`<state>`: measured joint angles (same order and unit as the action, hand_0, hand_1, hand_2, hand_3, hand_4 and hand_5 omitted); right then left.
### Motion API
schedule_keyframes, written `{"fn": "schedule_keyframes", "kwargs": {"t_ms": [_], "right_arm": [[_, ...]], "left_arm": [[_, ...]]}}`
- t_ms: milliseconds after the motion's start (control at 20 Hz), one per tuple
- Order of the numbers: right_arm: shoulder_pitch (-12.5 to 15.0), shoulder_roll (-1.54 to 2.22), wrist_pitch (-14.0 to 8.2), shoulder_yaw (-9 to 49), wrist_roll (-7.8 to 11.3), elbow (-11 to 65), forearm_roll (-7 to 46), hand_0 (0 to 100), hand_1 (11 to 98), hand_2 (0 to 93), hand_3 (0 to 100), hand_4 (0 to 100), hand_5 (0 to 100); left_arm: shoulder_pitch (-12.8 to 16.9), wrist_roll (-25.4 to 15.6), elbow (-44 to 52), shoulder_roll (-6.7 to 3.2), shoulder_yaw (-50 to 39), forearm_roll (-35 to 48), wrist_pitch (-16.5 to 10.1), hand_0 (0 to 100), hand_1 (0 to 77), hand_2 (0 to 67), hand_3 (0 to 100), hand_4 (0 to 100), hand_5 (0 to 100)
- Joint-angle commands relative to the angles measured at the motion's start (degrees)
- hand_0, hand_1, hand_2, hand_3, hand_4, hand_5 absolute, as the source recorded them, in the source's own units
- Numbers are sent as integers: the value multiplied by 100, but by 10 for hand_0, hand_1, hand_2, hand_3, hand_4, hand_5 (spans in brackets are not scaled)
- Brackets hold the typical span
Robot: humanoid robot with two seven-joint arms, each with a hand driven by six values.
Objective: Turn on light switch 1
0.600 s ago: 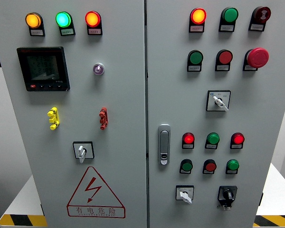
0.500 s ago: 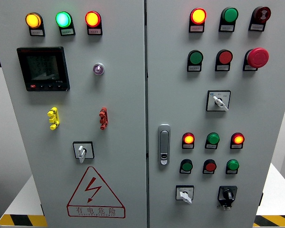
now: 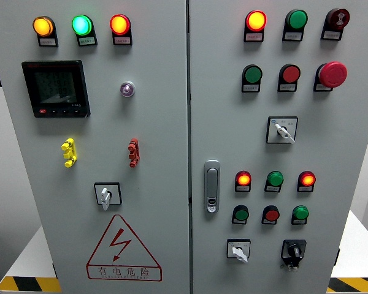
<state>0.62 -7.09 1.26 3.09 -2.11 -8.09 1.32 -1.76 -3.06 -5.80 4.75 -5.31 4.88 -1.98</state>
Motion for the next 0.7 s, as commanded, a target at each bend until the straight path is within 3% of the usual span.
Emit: {"fn": "schedule_keyframes", "kwargs": {"t_ms": [0, 250, 500, 650], "right_arm": [[0, -3, 6, -1, 0, 0, 0, 0, 199, 0, 198, 194, 105], [0, -3, -2, -1, 0, 0, 0, 0, 199, 0, 198, 194, 105], [0, 6, 6, -1, 0, 0, 0, 0, 200, 0, 198, 194, 105], [0, -3, -2, 7, 0, 0, 0, 0, 195, 0, 198, 194, 105]], "left_arm": [[0, 16, -17, 0, -399, 598, 4, 0, 0, 0, 0, 0, 9], [53, 7, -17, 0, -2900, 2961, 4, 0, 0, 0, 0, 0, 8], [132, -1, 0, 44, -5537, 5957, -4, 0, 0, 0, 0, 0, 0], [132, -98, 9, 44, -6271, 7199, -4, 0, 0, 0, 0, 0, 0]]}}
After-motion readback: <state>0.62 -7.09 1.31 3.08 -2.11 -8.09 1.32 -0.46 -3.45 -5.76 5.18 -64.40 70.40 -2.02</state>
